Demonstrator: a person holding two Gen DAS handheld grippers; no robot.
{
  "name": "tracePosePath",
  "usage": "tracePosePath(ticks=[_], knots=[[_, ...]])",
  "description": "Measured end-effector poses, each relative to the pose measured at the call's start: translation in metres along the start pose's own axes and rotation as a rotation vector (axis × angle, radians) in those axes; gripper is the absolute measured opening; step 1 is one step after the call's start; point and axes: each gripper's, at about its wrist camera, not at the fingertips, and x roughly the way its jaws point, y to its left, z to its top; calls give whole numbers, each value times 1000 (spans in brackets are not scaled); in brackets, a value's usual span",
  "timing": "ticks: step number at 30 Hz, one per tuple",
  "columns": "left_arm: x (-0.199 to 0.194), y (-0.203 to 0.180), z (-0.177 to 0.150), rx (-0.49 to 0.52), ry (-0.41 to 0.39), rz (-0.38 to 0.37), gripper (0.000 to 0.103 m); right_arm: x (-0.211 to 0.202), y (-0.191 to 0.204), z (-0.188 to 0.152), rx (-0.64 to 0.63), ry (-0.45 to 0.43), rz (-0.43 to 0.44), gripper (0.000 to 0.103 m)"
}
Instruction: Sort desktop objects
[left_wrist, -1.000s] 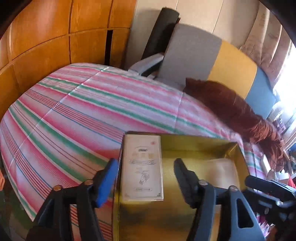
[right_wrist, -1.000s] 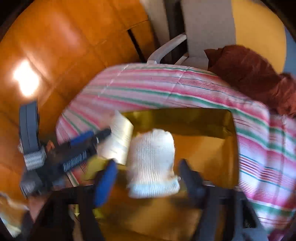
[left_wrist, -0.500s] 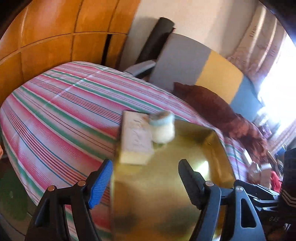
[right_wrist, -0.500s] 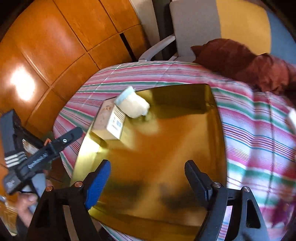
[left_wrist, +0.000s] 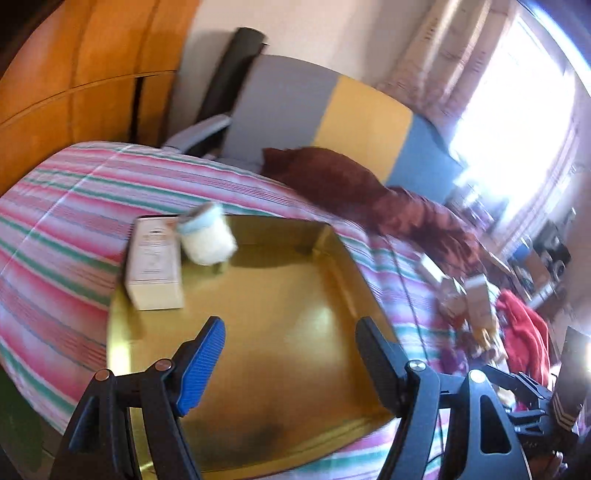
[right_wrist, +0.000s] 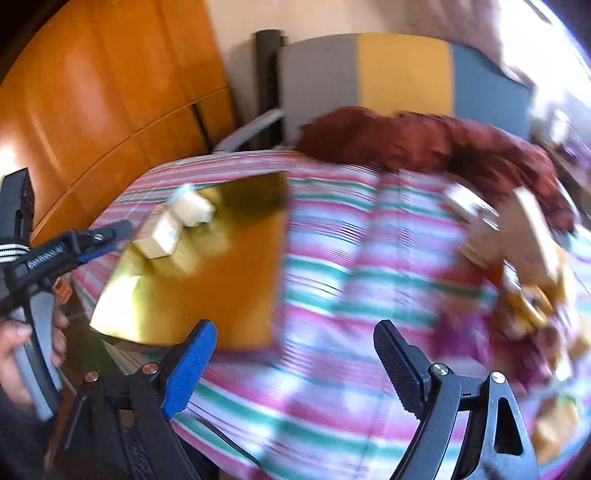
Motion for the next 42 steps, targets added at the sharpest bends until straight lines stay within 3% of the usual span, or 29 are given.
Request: tracePosePath(ticks=[5, 11, 17, 22, 28, 33, 42], knots=[[11, -40, -1, 107, 30, -15, 74, -33, -62, -31, 120, 7, -121, 88], [30, -93, 0, 200, 95, -113, 74, -71, -129, -61, 254, -1, -230, 88], [42, -151, -7, 325, 115, -158, 74, -112, -190, -86, 448, -49, -286, 90], [56, -190, -19, 429, 159, -186, 74, -128, -213, -94, 511, -57, -286, 91], [61, -213, -36, 495, 197, -239, 75, -120, -203, -51, 361, -95, -224, 92], [67, -219, -45, 520, 227, -244, 75, -85, -192, 1, 179, -102, -190, 92], [84, -207, -39, 495, 269, -253, 75, 8, -209, 73, 30, -5, -169, 93]])
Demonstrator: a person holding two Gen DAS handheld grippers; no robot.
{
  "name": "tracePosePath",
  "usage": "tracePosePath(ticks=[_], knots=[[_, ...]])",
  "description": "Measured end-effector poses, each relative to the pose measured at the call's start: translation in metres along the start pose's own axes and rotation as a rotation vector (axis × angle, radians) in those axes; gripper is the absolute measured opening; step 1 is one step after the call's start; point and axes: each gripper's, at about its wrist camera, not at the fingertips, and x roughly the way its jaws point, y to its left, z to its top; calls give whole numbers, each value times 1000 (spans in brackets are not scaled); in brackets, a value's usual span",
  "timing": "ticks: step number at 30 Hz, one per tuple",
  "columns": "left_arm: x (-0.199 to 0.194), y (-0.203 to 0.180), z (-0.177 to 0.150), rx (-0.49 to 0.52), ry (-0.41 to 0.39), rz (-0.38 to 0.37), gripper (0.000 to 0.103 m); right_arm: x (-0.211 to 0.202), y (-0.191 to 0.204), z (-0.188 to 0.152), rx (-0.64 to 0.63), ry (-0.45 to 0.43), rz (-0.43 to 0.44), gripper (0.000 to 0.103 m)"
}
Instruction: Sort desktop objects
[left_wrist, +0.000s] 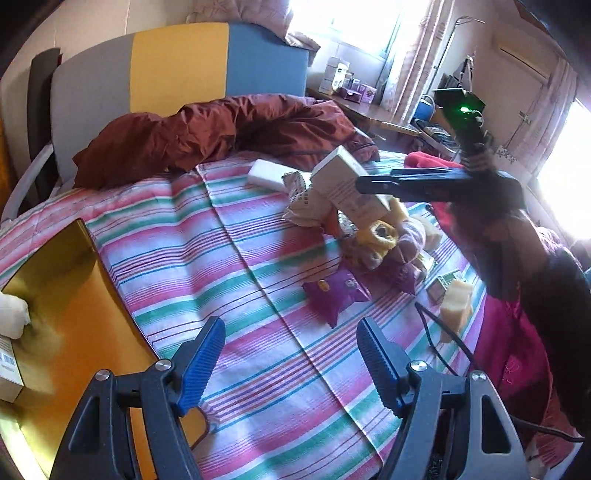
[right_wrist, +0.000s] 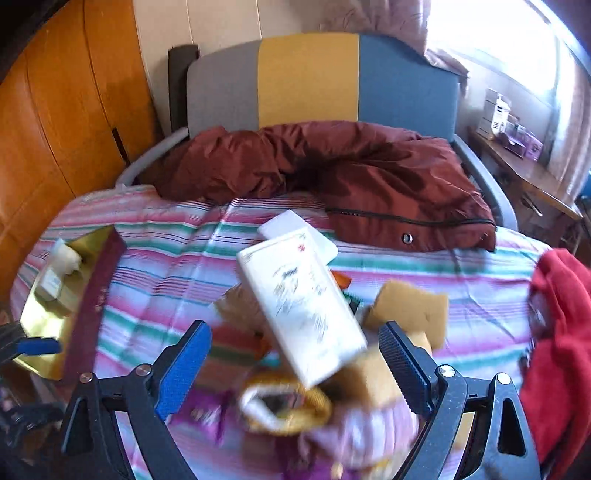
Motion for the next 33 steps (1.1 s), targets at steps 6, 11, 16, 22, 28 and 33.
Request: tracePosePath(ticks=[6, 11, 16, 22, 28, 33], knots=[[12, 16, 7, -61, 22, -17, 75, 37, -10, 10, 6, 54, 58, 88], [23, 19, 12, -76, 43, -16, 75, 38, -3, 6, -13, 37, 67, 53], [32, 17, 23, -64, 51, -6, 75, 24, -5, 7, 25, -19, 60, 52], [52, 9, 50, -33, 58, 36, 74, -10, -31, 5, 142, -100, 42, 52], [84, -11, 83, 38, 73, 60, 75, -29, -48, -2, 206, -132, 19, 52], [114, -31, 104, 123, 73, 86, 76, -36, -62, -3, 257, -154, 48, 52]])
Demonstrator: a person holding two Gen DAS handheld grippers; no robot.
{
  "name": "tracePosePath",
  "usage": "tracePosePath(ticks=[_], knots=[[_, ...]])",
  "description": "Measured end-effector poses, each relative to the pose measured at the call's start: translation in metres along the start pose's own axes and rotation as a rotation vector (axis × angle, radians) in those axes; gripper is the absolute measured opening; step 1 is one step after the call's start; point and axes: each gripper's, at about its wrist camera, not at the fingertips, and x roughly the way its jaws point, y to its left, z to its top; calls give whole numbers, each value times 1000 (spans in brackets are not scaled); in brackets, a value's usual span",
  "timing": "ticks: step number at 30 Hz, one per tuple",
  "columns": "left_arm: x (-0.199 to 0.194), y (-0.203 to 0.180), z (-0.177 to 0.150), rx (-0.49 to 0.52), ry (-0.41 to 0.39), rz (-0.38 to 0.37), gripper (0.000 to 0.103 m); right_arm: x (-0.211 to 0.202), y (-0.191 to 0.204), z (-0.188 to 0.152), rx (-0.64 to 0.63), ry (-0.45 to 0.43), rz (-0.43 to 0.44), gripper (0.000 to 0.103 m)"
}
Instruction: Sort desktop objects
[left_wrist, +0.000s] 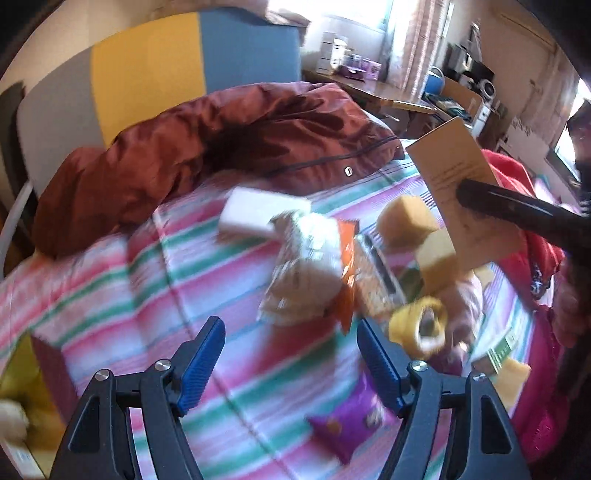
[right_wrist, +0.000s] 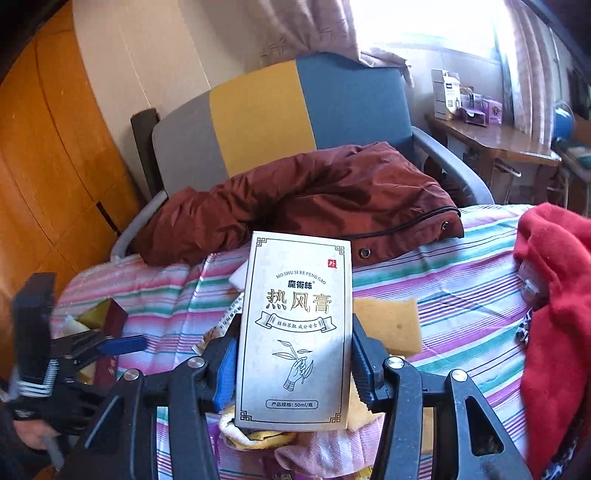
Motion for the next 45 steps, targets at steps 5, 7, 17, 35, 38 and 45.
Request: tracePosePath(ticks=[5, 7, 17, 35, 38, 45], knots=[[34, -16, 23, 65, 36, 8, 83, -5, -4, 0, 18, -16, 29, 52], [45, -18, 30, 73, 52, 20, 83, -7, -5, 0, 24, -26, 43, 52], [86, -24, 48, 110, 101, 33, 82, -6, -8, -1, 64, -37, 123, 52], [48, 23, -8, -137, 35, 18, 59, 23, 23, -22, -41, 59, 139, 52], [28, 29, -19, -173, 0, 35, 59, 29, 39, -30, -90, 79, 137, 52], [-22, 43, -40, -217, -72, 67, 59, 29, 65, -38, -165, 81, 155, 51]])
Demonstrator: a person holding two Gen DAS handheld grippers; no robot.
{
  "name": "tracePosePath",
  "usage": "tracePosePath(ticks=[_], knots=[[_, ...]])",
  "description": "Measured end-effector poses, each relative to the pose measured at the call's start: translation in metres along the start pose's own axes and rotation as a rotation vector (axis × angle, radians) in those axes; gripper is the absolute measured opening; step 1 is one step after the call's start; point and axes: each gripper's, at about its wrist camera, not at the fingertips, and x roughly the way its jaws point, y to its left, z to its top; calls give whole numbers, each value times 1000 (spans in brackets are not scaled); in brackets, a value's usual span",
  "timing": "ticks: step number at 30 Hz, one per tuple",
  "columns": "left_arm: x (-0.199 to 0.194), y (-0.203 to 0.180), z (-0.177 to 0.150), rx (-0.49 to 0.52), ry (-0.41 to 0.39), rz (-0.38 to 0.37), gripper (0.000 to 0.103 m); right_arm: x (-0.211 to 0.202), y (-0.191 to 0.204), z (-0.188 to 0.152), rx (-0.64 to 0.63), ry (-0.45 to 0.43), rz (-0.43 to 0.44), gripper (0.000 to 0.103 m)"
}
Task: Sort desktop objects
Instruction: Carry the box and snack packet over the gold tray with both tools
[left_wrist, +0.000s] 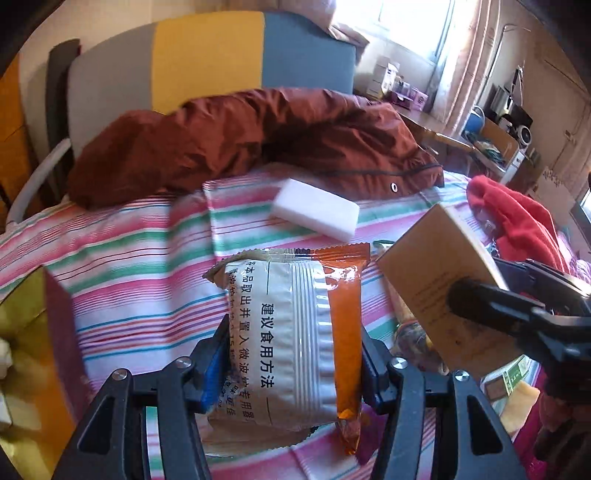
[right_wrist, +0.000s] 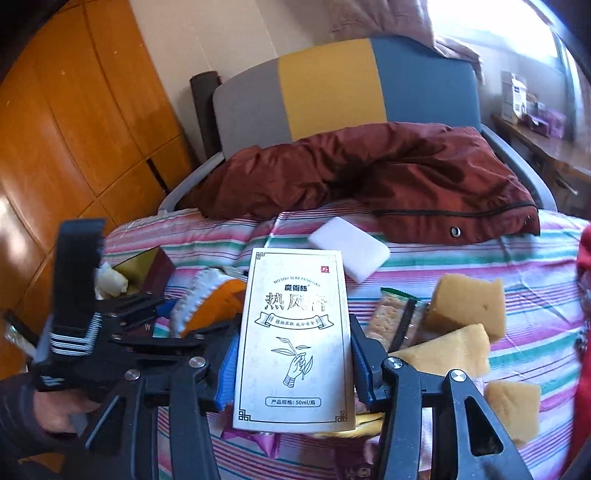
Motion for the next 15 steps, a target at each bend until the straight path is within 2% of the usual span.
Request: tracePosePath(ticks=[7, 15], knots=[[-40, 22, -21, -49, -43, 19, 59, 0, 16, 1, -44, 8, -2, 51], [-93, 83, -66, -188, -80, 122, 59, -3, 58, 4, -83, 21, 38, 51]])
